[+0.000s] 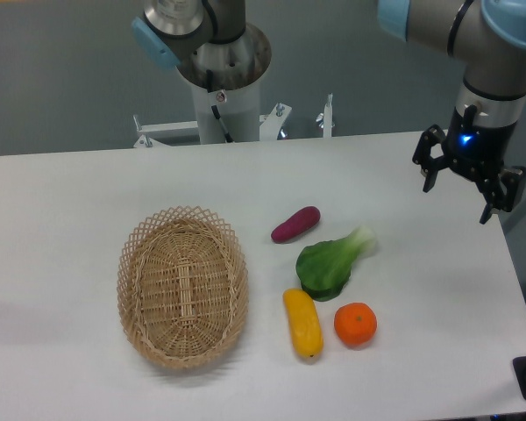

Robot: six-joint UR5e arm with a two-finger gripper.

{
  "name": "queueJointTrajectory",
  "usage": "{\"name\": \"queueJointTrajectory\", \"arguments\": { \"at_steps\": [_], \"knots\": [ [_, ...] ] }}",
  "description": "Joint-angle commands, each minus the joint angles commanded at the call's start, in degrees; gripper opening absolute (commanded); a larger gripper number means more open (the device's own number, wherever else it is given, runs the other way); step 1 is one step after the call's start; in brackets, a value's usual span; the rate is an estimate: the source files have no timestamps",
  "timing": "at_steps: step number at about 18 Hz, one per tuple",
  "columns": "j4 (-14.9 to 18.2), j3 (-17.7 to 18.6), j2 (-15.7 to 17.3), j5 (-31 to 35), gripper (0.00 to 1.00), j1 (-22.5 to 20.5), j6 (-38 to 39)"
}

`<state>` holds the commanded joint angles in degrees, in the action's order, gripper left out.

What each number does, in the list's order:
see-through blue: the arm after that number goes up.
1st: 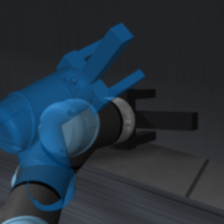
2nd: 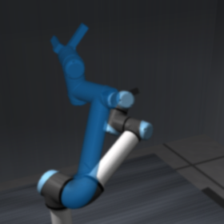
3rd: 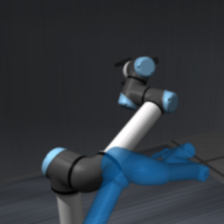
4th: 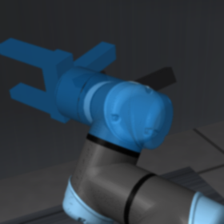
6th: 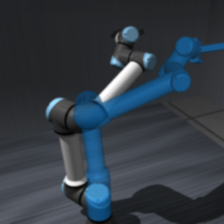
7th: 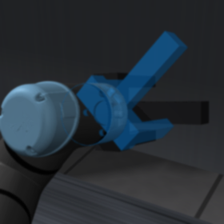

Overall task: Pick up the green vegetable from the table
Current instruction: 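Move the open gripper over the green bok choy and lower it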

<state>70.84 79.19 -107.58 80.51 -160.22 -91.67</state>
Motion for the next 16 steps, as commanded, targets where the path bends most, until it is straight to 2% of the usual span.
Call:
{"name": "queueJointTrajectory", "arguments": {
  "at_steps": [3,12,13,16],
  "knots": [
    [0.00,0.17,0.09,0.00,1.00,-0.09,-0.18],
    [-0.09,4.74,0.97,-0.53,1.00,-0.18,0.17],
    [-1.05,5.44,1.14,-0.53,1.00,-0.18,0.87],
    [-6.57,8.87,1.76,-0.44,1.00,0.09,3.86]
  ]
}}
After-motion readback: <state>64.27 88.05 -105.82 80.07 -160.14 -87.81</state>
